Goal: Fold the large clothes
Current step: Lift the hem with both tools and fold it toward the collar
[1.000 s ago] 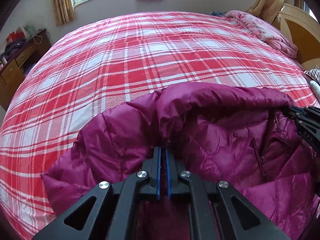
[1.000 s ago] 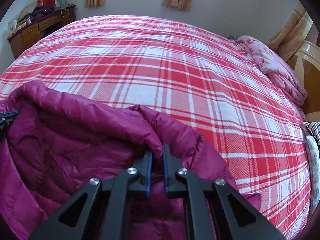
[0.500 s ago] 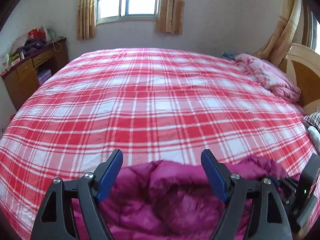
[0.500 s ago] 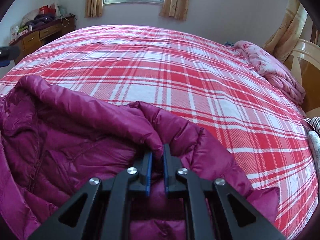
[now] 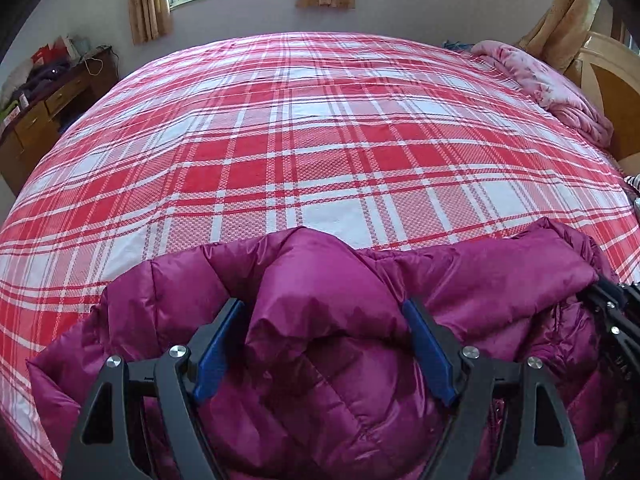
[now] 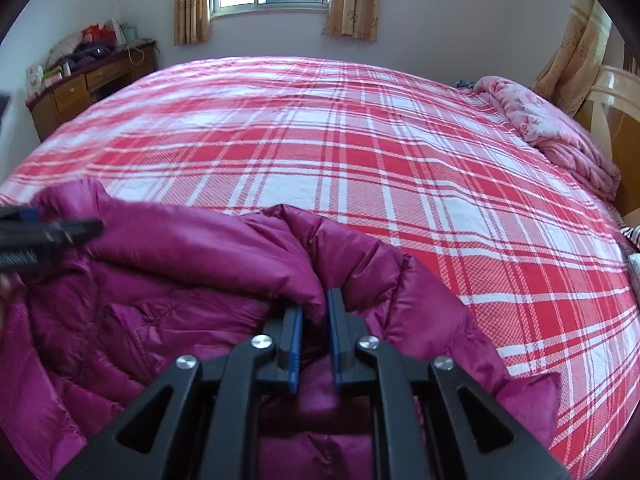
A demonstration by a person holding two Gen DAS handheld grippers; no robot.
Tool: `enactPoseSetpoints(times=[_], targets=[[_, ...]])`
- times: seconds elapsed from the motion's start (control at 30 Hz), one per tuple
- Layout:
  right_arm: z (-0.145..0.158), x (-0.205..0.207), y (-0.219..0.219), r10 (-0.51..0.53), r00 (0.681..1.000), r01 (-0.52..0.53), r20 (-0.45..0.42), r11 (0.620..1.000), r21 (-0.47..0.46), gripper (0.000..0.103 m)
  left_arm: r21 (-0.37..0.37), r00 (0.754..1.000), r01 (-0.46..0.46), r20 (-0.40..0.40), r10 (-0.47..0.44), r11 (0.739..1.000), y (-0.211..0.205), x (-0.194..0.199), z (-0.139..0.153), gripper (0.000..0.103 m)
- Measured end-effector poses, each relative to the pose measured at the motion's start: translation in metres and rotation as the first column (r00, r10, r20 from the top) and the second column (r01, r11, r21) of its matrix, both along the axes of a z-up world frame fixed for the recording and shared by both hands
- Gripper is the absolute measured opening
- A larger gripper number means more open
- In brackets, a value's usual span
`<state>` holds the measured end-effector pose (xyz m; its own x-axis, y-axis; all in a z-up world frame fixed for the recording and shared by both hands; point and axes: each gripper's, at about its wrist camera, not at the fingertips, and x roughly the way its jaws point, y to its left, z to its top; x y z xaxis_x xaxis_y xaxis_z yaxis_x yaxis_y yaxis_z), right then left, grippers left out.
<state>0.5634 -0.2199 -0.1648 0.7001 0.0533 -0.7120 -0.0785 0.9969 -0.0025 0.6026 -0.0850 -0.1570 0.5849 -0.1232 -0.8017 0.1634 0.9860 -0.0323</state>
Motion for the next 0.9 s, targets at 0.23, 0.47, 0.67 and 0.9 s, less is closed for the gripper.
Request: enactPoseSetpoints(times=[0.23,0.47,0.67,0.9], targets=[[0.056,-0.015,-0.003,-0.093,0.989,0.077,0.118,0.988,0.135,0.046,0.007,1.0,0.004,0.009,-0.004,1.0,-0.002,0.0,0.0,0.081],[0.021,0.024,0.03,-0.024,1.0,0.022,0.019,0.995,0.094,0.045,-0.072,0.983,-0.007,0.182,0.02,0.997,-0.003,-0.018,0.057,0.081],[-0.003,0.015,0.018,-0.028,0.999,0.03,-0.019,0.994,0.109,0.045,-0.038,0.999,0.036,0.039,-0.034,0.999,-0.026,0.003,0.019,0.081],[-0.013,0.02,0.018,-0.029,0.999,0.033,-0.037,0.993,0.113,0.046,-0.006,0.999,0.041,0.025,-0.041,0.999,-0.029,0.004,-0.007,0.082]])
